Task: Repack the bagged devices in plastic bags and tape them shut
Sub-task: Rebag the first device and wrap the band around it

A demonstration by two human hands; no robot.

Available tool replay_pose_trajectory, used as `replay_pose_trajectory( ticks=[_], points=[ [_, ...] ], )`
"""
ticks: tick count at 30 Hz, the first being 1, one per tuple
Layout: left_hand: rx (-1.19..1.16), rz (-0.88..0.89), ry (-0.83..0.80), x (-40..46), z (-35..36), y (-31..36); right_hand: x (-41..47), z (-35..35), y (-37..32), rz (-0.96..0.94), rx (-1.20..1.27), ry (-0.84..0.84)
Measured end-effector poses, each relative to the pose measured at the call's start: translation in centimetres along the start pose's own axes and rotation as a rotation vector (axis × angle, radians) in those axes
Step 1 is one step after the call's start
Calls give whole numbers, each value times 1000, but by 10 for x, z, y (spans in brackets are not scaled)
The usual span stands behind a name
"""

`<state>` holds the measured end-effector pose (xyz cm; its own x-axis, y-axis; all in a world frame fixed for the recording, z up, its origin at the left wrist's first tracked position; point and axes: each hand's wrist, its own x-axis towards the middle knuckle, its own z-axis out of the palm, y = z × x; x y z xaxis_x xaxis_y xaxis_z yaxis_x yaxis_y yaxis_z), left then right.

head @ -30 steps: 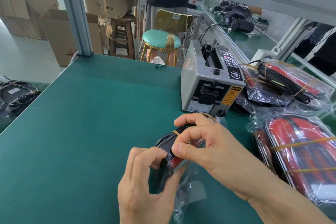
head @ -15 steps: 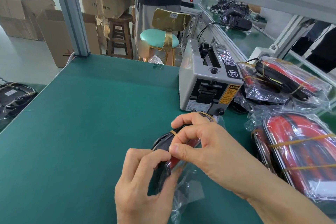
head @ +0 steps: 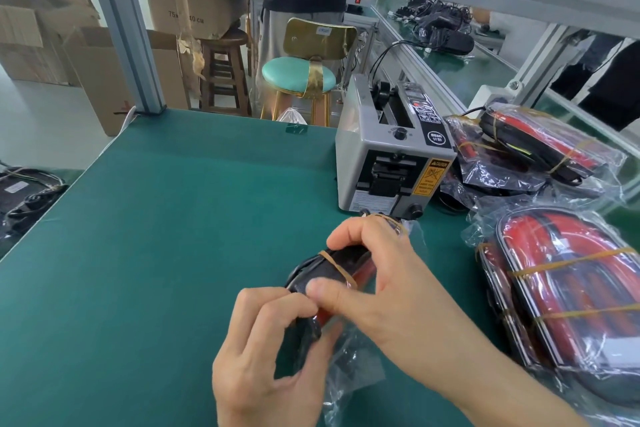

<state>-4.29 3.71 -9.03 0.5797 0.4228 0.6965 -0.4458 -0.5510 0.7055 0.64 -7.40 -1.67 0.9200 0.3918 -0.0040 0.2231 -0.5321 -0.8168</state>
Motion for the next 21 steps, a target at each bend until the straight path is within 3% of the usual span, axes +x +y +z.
replay_pose_trajectory(
  ticks=[9, 12, 17, 21],
  points=[
    [80, 21, -89, 2, -3, -1, 0, 4, 1, -140, -85, 95],
    [90, 24, -140, 12, -16, -8, 6, -18, 11, -113, 33, 203],
    [70, -34, -346, 40, -50, -26, 8, -55, 52, 51, -72, -153],
    [90, -116, -481, 53, -60, -19, 15, -39, 68, -22, 20, -74]
  ],
)
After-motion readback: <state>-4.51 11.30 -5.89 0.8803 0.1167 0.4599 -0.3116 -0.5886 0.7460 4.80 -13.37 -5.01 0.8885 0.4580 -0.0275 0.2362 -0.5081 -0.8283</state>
